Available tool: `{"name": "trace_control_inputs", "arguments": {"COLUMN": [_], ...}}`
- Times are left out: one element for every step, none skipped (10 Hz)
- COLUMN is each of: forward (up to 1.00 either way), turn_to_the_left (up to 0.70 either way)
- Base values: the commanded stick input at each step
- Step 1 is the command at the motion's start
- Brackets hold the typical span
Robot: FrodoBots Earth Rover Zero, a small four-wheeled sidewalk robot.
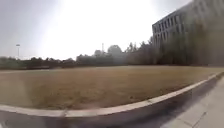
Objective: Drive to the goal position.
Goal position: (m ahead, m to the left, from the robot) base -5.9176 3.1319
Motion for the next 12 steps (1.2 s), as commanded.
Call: {"name": "trace_control_inputs", "arguments": {"forward": [0.05, 0.05, 0.05, 0.05, 0.05, 0.05, 0.05, 0.05, 0.05, 0.05, 0.05, 0.05], "turn_to_the_left": [-0.33, -0.33, -0.32, -0.33, -0.33, -0.32, -0.33, -0.32, -0.33, -0.32, -0.32, -0.32]}}
